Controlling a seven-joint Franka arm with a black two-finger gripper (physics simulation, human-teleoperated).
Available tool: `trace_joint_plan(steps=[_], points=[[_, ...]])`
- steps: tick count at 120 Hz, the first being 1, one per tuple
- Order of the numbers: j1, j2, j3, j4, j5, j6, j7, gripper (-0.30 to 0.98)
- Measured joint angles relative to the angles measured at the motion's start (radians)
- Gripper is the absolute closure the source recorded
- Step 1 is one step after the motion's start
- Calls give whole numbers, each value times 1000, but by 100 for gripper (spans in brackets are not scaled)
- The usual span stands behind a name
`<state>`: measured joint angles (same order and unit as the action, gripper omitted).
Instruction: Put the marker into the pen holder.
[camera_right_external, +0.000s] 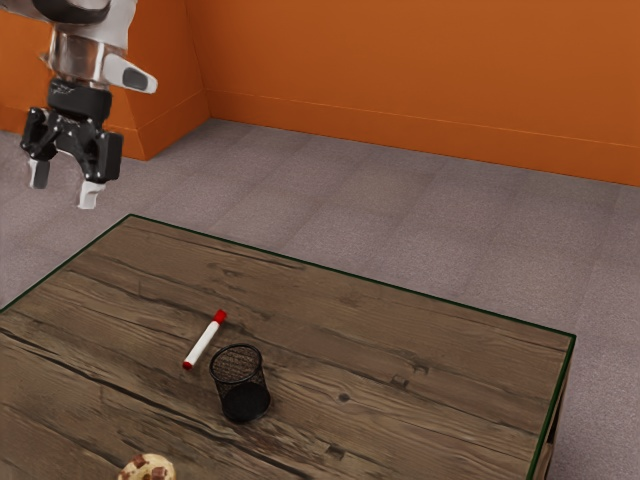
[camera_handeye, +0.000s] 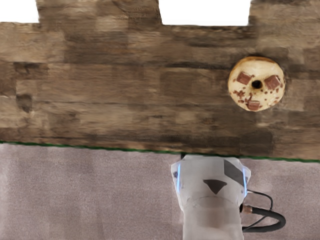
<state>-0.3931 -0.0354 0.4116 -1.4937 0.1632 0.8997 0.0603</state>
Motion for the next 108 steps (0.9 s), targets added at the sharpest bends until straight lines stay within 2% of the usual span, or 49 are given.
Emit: trace_joint_plan(steps=[16,36,40,46,52,59,68,86,108], points=[[70,4,19,-60,15,342,38,0],[167,-7,7,-78,-11,544,57,0],[155,-37,13,-143,-24,569,53,0],[122,-121,22,-342,-25,631,43,0],[109,-150,52,-551,-26,728,33,0],[110,-76,74,-676,-39,849,24,0],[98,30,81,-723,-73,987,13,0],[87,199,73,-686,-156,1182,5,0],[49,285,70,-683,-262,1321,8,1]])
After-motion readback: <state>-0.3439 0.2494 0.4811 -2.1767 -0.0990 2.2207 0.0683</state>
